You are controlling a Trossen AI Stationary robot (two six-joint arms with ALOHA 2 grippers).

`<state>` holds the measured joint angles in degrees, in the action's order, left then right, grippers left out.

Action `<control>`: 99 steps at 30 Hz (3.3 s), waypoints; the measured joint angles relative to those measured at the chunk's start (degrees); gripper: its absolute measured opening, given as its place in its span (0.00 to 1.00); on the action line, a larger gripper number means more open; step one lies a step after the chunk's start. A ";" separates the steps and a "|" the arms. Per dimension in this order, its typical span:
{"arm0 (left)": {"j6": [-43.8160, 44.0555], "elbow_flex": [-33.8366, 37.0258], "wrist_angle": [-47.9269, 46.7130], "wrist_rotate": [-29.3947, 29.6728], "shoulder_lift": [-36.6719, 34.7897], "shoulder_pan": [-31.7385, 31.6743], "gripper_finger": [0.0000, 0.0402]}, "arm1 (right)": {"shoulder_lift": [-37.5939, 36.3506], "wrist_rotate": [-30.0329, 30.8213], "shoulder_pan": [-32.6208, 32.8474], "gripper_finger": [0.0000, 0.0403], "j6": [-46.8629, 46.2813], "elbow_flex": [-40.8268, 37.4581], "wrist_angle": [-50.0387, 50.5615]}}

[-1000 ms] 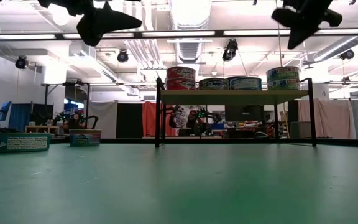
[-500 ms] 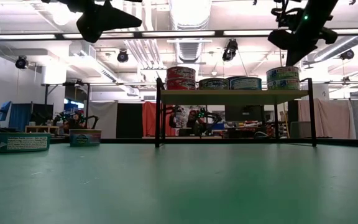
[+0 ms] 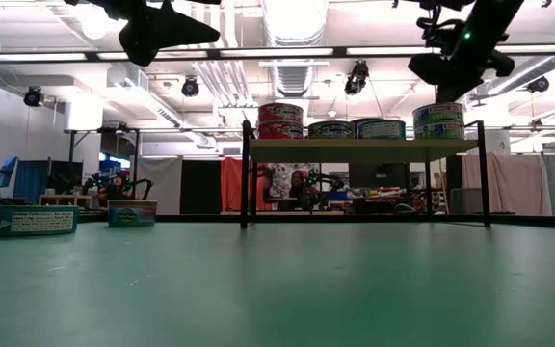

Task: Stack canned seafood by type on shelf
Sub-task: Stack the green tuna can on top of the other green tuna can on the shelf, then stack the green/blue tuna can on top of the other green/blue tuna can on the shelf

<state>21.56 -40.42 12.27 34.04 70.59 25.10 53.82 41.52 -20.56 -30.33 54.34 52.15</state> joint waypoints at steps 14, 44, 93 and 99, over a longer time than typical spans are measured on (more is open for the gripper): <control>0.00 0.00 0.08 0.00 -0.02 0.00 0.58 | 1.05 -1.12 0.00 0.02 0.33 -0.76 -2.30; 0.19 0.04 0.08 0.02 -0.07 0.00 0.58 | 0.27 -2.06 0.06 0.02 1.51 1.53 -2.46; 58.80 -0.44 -50.40 -15.75 -0.07 -0.14 0.58 | 4.63 15.67 45.09 0.02 -12.72 -5.26 -13.45; 64.59 -7.88 -69.56 -13.83 1.94 -0.45 0.58 | 6.89 16.07 45.05 0.02 -12.58 -5.26 -14.74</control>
<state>86.15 -48.30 -57.29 20.21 72.53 24.65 60.71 57.59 24.49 -42.91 49.08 37.41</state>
